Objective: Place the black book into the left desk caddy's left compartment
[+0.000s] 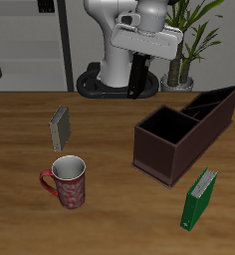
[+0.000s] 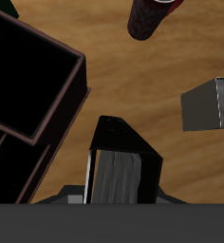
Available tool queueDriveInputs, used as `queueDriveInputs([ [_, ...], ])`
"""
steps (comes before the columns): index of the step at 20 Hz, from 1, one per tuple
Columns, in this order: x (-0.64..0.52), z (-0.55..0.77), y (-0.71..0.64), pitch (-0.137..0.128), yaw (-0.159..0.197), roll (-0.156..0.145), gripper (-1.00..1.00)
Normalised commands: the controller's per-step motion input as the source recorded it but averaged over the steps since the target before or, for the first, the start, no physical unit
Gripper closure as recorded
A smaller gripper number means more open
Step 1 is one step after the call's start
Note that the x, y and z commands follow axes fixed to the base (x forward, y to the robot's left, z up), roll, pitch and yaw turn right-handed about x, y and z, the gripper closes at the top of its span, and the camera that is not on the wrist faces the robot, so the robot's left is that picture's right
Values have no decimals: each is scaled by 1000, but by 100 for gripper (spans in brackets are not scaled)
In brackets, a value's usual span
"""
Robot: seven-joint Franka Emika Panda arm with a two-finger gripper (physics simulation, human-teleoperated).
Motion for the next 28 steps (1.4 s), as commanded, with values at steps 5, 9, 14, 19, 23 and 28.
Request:
queueDriveInputs([
  [5, -246, -24, 363, 5, -38, 22, 100],
  [9, -306, -59, 500, -5, 14, 32, 100],
  [14, -231, -6, 338, -7, -2, 34, 100],
  [19, -232, 48, 338, -31, 11, 41, 100],
  [23, -174, -21, 294, -6, 8, 54, 100],
  [28, -265, -8, 414, -24, 33, 73, 100],
])
